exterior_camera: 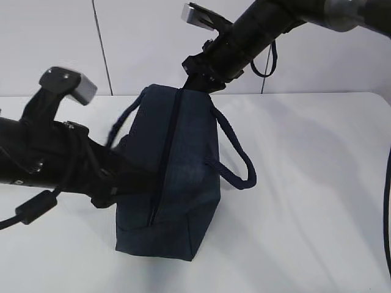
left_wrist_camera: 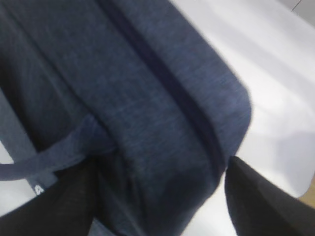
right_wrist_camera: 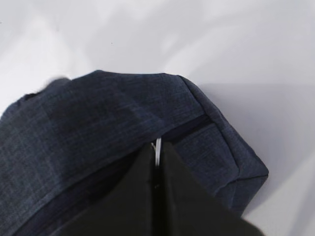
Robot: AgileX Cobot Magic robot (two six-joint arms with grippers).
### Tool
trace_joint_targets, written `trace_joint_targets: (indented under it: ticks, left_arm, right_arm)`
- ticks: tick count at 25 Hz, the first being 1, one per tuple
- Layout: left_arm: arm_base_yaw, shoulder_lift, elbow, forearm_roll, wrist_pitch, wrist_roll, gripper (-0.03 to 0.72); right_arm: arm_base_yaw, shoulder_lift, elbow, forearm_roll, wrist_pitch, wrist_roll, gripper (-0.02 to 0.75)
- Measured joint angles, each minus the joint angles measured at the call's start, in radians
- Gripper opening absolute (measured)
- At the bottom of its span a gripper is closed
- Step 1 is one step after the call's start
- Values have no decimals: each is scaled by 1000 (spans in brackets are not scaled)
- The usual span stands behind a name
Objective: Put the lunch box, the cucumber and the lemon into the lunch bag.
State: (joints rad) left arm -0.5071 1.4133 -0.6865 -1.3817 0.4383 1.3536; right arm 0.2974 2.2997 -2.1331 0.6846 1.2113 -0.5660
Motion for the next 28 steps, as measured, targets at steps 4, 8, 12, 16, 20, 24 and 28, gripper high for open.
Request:
trace_joint_targets:
  ticks: [4,8,12,16,20,24,28]
  left_arm:
    - [1,53,0,2,-66,-2,572]
    - [1,55,0,2,-93,-4,309]
    - [1,55,0,3,-116,-4,43]
    - [1,55,0,3,-162,-4,10]
    - [1,55,0,25,-211,-4,6]
    - [49,47,0,37,-244,-4,0]
    - [142,41,0,37,-246,-4,0]
  right_arm:
    - [0,-1,0,-1,0,3,-13]
    - [0,-12,0,-6,2,6,-13]
    - [0,-23,0,-11,4,7,-13]
    - [0,-23,0,-25,4,8,-13]
    - [1,-26,0,-64,6,8,-13]
    - [1,-43,0,-85,9,11,-13]
    - [1,-56,5,-74,12,32,-13]
